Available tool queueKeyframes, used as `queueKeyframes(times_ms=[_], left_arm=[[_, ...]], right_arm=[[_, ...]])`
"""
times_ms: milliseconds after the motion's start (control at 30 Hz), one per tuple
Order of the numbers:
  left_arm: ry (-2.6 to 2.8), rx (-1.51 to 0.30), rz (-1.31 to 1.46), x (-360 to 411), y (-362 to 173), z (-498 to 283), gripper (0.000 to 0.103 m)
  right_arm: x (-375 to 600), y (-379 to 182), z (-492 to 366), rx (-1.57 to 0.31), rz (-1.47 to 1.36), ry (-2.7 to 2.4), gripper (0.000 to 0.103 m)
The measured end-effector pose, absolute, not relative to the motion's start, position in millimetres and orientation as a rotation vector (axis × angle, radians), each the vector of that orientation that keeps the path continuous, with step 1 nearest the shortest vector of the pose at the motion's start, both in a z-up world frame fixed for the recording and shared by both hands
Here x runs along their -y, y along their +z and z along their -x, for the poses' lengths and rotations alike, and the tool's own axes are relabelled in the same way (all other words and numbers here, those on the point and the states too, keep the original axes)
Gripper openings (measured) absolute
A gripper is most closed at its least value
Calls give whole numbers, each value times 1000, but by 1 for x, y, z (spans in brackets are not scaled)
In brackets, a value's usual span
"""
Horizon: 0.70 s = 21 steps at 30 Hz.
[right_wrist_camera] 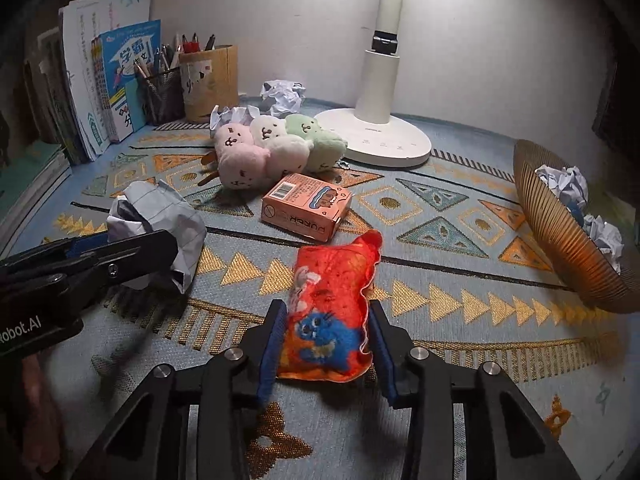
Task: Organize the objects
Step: 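Lift the grey paper with the left gripper while the right grasps and lifts the red snack bag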
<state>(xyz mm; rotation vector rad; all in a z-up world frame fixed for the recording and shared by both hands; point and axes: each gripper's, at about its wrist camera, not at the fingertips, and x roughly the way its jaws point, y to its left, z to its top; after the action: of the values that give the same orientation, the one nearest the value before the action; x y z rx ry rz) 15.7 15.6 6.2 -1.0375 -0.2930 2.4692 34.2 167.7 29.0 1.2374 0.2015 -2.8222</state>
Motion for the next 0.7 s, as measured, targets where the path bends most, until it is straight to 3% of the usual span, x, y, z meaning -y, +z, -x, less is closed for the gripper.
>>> queueKeyframes(times_ms=[267,400,600,700], left_arm=[[2496,302,1028,-15,9,-18,43],[2452,262,997,-29,34,-25,42],[2363,93,765,-99,121,-40,43],[2275,42,689,-149,144,-34,43]], right_arm=[[-172,37,-43,-145,-1150,-2835,35],[-174,47,-62,-121,-1063,-2825,35],[-245,74,-93,256,-997,-2791,35],[-290,110,-112,324,-878,-2906,35]])
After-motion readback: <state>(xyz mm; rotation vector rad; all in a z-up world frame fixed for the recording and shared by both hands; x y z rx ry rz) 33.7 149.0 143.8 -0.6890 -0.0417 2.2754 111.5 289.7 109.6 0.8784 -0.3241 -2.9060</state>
